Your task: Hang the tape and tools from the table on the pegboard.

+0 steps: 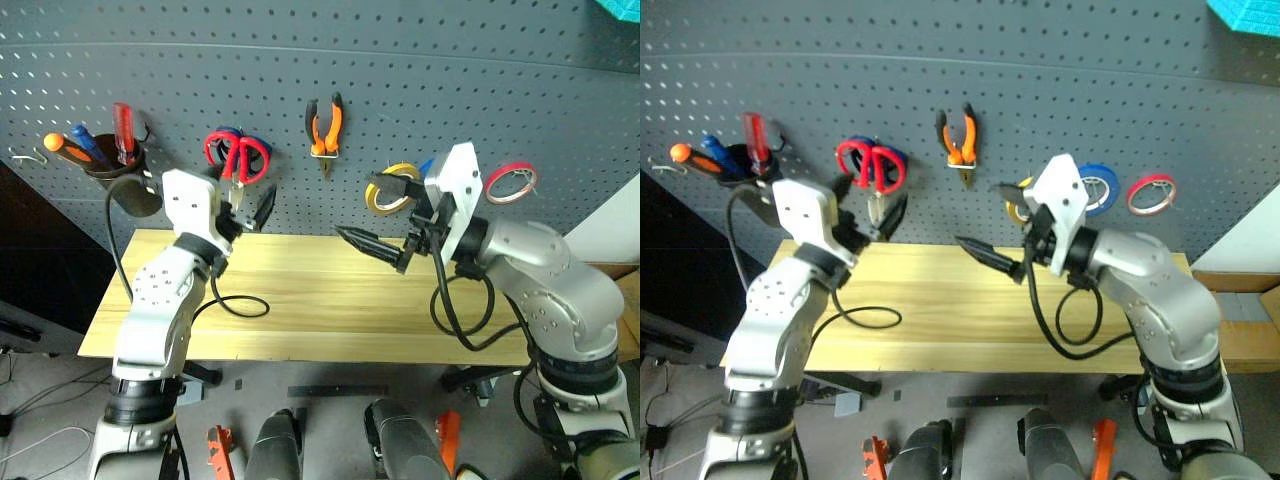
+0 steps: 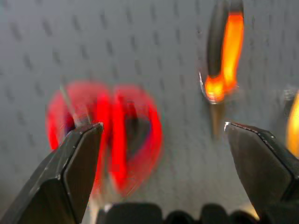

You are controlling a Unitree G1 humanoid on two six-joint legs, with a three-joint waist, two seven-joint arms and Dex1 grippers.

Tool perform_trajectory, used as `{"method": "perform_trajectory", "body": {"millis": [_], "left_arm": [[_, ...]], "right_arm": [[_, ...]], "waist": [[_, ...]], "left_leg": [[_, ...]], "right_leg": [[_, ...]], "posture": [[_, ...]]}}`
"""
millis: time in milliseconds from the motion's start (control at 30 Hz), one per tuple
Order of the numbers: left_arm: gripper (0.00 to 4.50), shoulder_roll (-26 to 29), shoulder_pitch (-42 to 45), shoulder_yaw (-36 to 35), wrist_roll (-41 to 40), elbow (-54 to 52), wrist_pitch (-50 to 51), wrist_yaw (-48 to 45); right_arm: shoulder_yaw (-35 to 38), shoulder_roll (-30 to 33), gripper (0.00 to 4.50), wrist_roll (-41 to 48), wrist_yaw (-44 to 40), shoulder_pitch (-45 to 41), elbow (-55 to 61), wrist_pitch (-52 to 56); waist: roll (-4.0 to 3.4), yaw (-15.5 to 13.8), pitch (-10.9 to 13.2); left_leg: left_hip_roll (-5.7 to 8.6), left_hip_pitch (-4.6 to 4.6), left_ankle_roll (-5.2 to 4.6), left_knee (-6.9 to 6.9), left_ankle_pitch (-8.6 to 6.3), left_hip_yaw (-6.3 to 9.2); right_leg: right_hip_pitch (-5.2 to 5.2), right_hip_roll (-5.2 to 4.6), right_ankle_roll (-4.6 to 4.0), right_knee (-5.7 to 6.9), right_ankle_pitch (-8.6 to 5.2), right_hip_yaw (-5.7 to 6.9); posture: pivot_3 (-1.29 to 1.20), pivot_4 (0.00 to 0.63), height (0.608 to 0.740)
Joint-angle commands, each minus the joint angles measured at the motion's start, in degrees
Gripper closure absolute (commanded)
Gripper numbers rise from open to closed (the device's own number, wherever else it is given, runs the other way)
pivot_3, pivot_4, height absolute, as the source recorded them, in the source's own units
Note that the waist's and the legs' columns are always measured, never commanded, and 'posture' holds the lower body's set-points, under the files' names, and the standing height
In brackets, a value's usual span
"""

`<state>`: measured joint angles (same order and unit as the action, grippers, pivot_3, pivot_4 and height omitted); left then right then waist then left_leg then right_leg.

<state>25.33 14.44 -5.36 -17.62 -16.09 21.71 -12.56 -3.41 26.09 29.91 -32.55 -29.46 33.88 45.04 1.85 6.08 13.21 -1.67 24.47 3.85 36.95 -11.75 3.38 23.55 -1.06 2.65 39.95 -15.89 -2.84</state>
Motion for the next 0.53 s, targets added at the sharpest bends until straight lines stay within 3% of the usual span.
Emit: {"method": "perform_trajectory", "body": {"millis": [33, 133, 333, 533], "left_arm": [[0.03, -1.94, -2.75, -1.74, -0.75, -3.93, 4.79, 2.45], [0.03, -2.84, -3.92, -2.6, 0.0, -3.25, 5.54, 2.92], [0.03, -2.45, -4.78, -2.69, 1.8, -0.61, 4.96, 0.92], [0.03, -1.86, -6.52, -3.93, 5.15, 5.23, 3.49, 2.22]], "right_arm": [[-0.52, 0.95, 0.0, -4.5, 1.67, 5.63, 1.72, -5.55], [-1.75, 0.3, 0.0, -8.55, 2.77, 10.63, -1.1, -10.48], [0.56, -2.77, 0.0, -9.56, 4.76, 12.87, -5.89, -14.11], [0.86, -3.92, 0.0, -16.54, 8.24, 17.63, -14.27, -23.93]], "waist": [[0.09, -0.07, -0.1], [0.34, -0.32, -0.35], [0.36, -0.6, -1.62], [0.42, -0.7, -2.61]], "left_leg": [[0.01, -0.15, 0.0, 0.0, 0.0, 0.02], [0.01, -0.31, -0.08, 0.04, 0.08, 0.02], [0.0, -0.55, -0.1, 0.01, 0.12, -0.17], [0.01, -0.57, -0.1, -0.09, 0.09, -0.3]], "right_leg": [[-0.19, 0.0, 0.0, -0.03, 0.0, 0.02], [-0.34, 0.03, 0.0, -0.03, -0.01, 0.02], [-0.43, 0.06, -0.03, -0.01, 0.02, -0.2], [-0.39, 0.07, -0.03, -0.06, 0.02, -0.33]], "posture": [[-0.12, 0.146, 0.74], [-0.11, 0.134, 0.74], [-0.12, 0.115, 0.74], [-0.11, 0.085, 0.74]]}}
